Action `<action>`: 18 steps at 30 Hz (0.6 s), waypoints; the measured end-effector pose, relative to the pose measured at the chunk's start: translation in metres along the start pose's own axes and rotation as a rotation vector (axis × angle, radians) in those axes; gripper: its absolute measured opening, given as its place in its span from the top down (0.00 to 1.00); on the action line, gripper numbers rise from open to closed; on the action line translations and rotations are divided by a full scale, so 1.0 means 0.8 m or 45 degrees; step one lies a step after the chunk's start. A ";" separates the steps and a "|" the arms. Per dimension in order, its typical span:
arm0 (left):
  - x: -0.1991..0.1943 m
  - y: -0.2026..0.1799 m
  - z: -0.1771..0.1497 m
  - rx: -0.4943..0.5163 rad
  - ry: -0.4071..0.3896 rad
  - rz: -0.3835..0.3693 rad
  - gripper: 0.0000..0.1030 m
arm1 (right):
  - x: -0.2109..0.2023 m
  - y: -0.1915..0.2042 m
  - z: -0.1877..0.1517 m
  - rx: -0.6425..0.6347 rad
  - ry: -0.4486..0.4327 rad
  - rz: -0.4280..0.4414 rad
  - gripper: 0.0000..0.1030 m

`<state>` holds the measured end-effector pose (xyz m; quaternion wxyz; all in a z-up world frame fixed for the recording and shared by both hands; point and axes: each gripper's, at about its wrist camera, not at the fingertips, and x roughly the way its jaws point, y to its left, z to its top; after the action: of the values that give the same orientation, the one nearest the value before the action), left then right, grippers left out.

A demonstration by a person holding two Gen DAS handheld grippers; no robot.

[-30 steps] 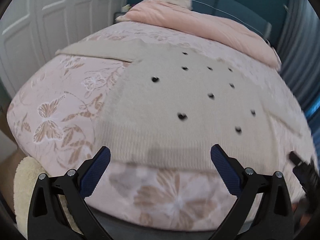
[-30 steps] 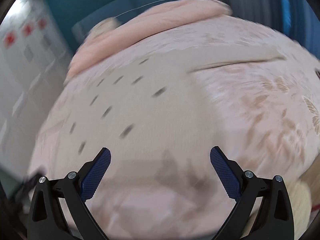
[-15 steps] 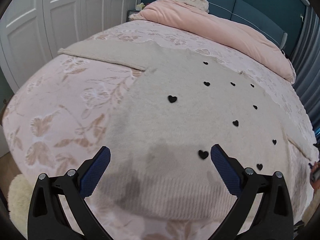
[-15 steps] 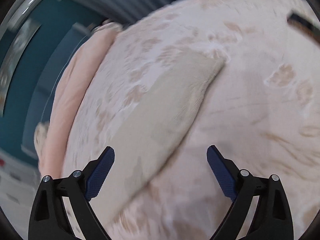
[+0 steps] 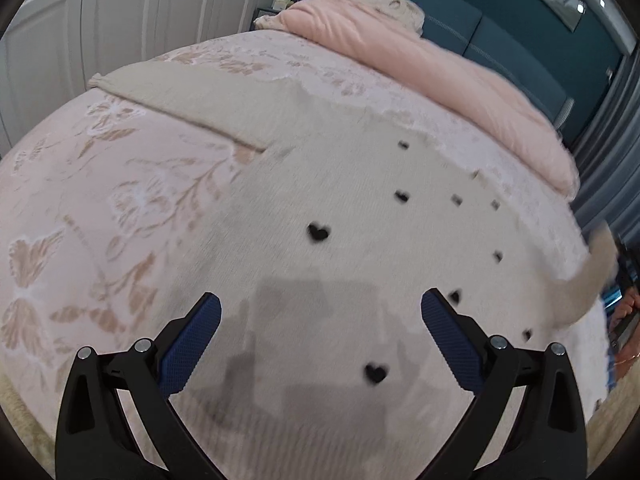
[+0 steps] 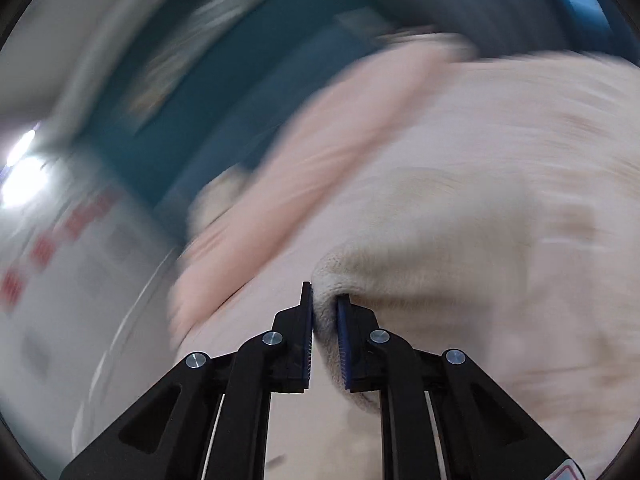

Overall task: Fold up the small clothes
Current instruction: 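Grasp one sweater sleeve cuff with the right tool while the left tool grasps the other cuff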

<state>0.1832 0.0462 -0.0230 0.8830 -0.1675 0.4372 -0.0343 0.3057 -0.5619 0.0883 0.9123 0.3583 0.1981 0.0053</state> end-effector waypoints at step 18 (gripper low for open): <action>0.221 -0.022 0.113 -0.621 0.378 -0.406 0.05 | 0.020 -0.015 -0.223 0.189 0.416 -0.057 0.43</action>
<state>0.3641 0.0171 -0.1008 0.7270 -0.4337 0.5246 -0.0905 0.2541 -0.4525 -0.0440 0.8390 0.4144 0.3515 0.0285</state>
